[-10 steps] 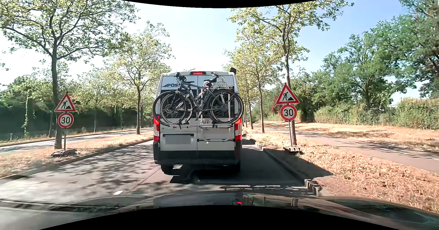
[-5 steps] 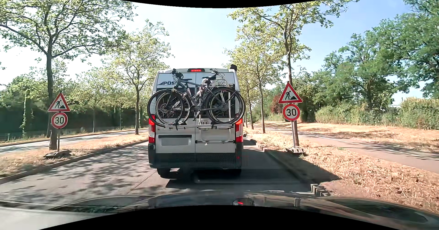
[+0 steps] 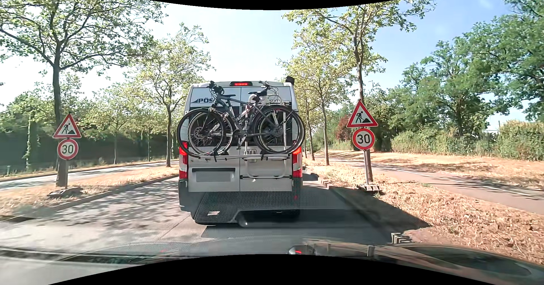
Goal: Follow the waypoints while adhering to traffic rules and regulations
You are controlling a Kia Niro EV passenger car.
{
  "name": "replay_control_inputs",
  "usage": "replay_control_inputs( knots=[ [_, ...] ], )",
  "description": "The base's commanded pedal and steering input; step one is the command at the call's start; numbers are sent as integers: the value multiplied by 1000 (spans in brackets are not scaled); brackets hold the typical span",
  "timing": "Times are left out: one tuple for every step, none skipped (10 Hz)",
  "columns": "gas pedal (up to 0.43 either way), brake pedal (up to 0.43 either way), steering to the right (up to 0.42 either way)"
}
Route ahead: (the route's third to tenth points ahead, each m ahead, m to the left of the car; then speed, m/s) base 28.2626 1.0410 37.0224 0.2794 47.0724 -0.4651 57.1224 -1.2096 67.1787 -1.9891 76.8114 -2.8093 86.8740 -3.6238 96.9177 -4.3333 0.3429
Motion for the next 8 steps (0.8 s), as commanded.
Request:
replay_control_inputs(
  knots=[
    [0, 146, -3],
    [0, 146, -4],
    [0, 146, -3],
    [0, 152, -4],
    [0, 152, -4],
    [0, 152, -4],
    [0, 152, -3],
    [0, 152, -4]
  ],
)
